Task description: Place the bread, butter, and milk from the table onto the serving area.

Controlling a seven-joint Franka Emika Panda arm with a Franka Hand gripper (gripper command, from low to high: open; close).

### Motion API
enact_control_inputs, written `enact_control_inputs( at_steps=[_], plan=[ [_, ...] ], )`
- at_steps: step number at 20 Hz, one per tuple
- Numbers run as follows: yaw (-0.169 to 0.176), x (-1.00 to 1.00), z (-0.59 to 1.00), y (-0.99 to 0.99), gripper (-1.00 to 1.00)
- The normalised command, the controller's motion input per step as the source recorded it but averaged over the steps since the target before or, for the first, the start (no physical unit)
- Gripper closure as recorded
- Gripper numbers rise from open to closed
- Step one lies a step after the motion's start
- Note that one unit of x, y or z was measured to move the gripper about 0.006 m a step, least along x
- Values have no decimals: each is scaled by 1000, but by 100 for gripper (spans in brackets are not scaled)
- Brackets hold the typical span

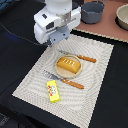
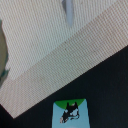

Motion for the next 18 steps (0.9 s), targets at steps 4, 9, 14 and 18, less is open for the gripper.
enact_control_inputs(
  at_steps=[4,9,14,18],
  plan=[
    [21,-648,-5,478,-100],
    [11,-713,0,494,-100],
    [9,-786,0,443,-100],
    [13,-839,0,363,-100]
  ],
)
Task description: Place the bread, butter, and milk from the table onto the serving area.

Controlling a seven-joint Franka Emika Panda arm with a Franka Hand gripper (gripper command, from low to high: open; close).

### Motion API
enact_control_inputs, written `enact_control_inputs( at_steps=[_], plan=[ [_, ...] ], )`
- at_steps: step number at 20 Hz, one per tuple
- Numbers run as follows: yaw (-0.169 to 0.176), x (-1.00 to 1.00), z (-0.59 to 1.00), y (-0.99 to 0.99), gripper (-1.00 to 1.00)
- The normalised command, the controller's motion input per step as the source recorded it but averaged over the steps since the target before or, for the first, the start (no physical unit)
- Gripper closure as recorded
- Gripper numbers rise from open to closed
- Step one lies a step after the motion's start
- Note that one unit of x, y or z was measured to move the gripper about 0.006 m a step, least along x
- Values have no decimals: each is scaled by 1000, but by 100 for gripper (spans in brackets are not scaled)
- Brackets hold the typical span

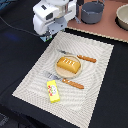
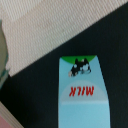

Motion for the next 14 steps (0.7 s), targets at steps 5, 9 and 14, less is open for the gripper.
enact_control_inputs(
  at_steps=[5,9,14],
  plan=[
    [3,-855,-28,190,-100],
    [0,-699,-35,73,-100],
    [0,-429,-106,0,-100]
  ],
)
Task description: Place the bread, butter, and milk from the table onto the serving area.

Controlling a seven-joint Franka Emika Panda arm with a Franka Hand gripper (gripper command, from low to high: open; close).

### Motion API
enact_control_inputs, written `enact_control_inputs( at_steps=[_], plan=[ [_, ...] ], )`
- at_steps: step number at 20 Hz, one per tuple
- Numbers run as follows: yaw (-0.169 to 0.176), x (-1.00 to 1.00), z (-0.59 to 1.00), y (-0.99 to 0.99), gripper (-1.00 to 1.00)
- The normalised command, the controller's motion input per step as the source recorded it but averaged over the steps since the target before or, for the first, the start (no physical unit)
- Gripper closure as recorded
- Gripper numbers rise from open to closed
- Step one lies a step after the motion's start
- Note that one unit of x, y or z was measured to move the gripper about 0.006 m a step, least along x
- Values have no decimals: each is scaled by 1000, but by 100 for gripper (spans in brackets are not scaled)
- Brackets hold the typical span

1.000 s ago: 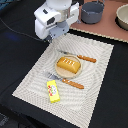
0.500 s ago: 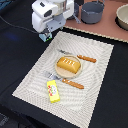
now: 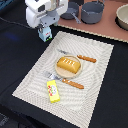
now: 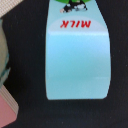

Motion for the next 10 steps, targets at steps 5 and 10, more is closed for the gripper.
enact_control_inputs(
  at_steps=[5,10],
  plan=[
    [0,-365,-229,2,-100],
    [0,-417,-289,0,-100]
  ],
)
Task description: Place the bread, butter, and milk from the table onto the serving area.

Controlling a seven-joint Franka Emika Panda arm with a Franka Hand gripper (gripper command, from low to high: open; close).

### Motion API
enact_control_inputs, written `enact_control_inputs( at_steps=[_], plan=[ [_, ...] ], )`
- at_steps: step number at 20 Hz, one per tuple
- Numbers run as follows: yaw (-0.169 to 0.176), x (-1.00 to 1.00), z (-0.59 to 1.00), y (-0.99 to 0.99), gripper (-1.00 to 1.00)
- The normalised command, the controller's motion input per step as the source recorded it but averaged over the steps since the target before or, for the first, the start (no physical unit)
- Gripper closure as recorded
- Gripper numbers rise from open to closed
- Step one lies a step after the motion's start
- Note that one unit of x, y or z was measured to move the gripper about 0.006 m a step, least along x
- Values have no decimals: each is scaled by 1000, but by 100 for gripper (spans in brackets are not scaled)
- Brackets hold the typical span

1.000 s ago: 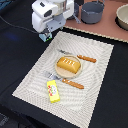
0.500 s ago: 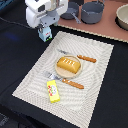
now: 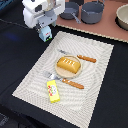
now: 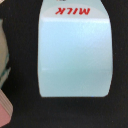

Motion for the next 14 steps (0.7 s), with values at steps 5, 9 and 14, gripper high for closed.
enact_control_inputs(
  at_steps=[5,9,14],
  plan=[
    [0,-447,-313,0,-100],
    [0,-454,-346,0,-100],
    [0,-284,-235,7,-100]
  ],
)
